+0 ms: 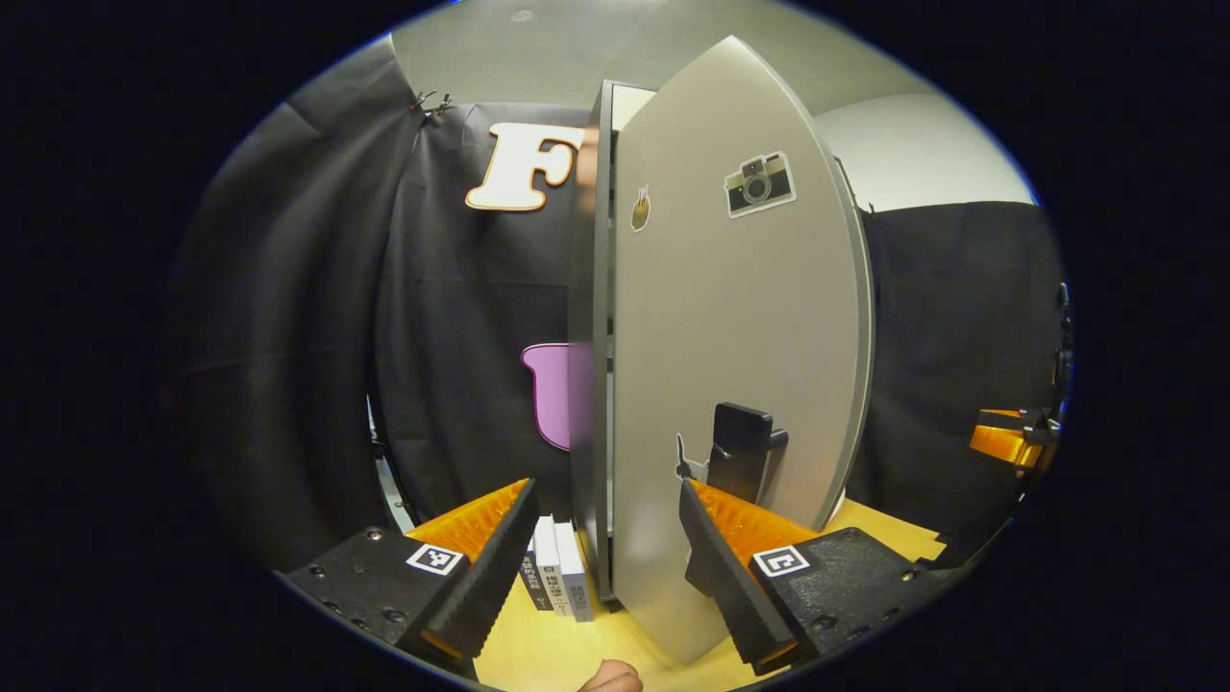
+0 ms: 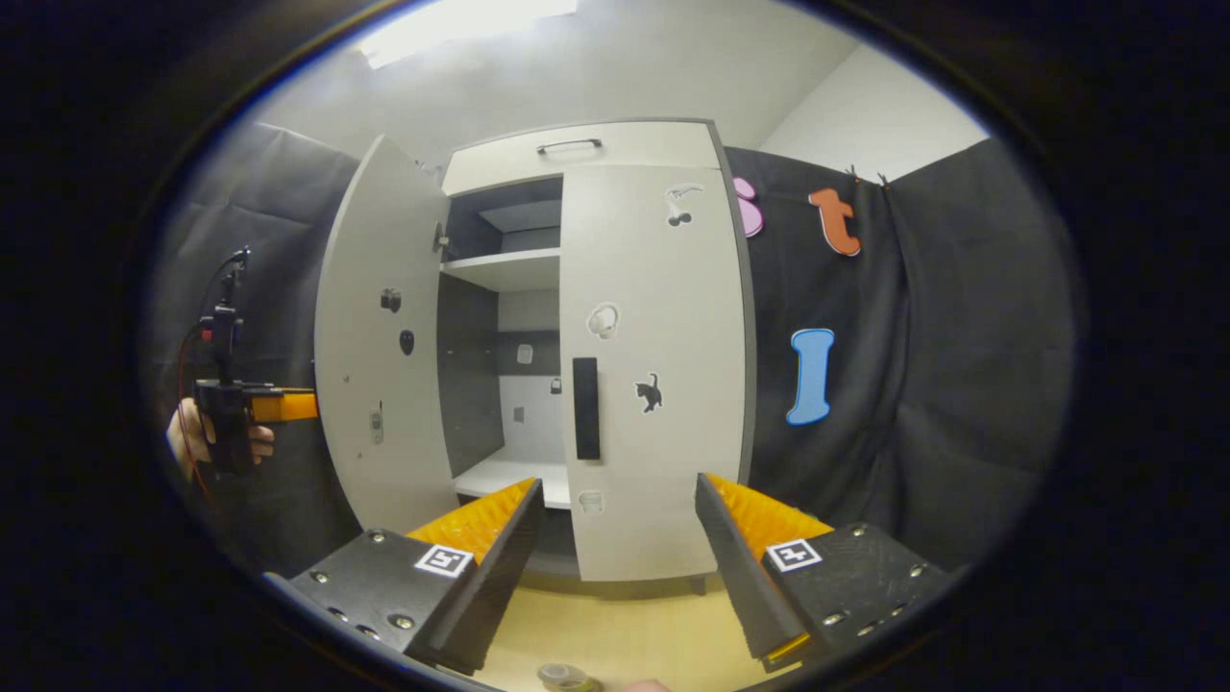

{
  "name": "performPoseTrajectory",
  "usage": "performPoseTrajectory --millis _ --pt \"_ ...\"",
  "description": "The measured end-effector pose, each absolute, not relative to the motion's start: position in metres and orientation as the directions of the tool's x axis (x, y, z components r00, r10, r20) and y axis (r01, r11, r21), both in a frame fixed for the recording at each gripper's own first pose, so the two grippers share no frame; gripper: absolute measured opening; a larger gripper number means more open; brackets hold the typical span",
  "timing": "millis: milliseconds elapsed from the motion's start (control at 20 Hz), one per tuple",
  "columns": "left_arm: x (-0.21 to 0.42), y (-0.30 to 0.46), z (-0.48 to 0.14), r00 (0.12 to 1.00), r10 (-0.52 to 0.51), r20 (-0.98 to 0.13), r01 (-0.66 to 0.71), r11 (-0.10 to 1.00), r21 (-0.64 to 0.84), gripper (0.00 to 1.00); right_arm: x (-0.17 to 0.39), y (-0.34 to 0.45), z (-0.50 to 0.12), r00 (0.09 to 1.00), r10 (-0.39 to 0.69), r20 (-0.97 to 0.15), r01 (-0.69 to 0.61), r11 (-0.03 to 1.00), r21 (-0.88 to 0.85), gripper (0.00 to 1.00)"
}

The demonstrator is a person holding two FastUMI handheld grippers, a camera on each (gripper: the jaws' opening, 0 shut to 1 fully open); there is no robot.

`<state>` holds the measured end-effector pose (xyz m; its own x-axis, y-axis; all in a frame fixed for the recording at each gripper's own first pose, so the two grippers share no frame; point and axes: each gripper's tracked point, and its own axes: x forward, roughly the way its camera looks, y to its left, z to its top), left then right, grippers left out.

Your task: Grasp the bottle in the cabinet with the left hand and place it on the coaster, then close the right door with the right hand and the left door with the left hand.

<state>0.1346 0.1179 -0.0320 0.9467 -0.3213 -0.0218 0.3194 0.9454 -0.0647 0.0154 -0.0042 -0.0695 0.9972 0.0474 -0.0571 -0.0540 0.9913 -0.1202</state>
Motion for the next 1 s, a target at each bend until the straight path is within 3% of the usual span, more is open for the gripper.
performPoseTrajectory --millis 200,250,300,500,1000 --pt "0.134 0.115 -0.031 0.956 -0.294 0.005 0.294 0.955 -0.040 0.94 0.030 0.002 -0.054 1.000 0.015 -0.002 -0.015 0.989 -0.145 0.95" --pt "0.134 0.115 -0.030 0.959 -0.283 0.010 0.283 0.958 -0.047 0.89 0.034 0.003 -0.047 1.000 0.010 0.024 -0.006 0.987 -0.162 0.92" --pt "0.133 0.114 -0.031 0.962 -0.274 0.009 0.274 0.960 -0.054 0.94 0.036 0.006 -0.043 0.999 0.005 0.040 0.002 0.987 -0.164 0.95" --pt "0.132 0.112 -0.029 0.969 -0.245 0.019 0.246 0.968 -0.049 0.94 0.037 0.027 -0.031 0.998 0.012 0.067 -0.005 0.995 -0.097 0.92" --pt "0.142 0.094 -0.039 0.980 -0.199 0.015 0.199 0.977 -0.071 0.94 0.035 0.048 -0.019 0.998 0.030 0.057 -0.019 0.982 -0.190 0.92"
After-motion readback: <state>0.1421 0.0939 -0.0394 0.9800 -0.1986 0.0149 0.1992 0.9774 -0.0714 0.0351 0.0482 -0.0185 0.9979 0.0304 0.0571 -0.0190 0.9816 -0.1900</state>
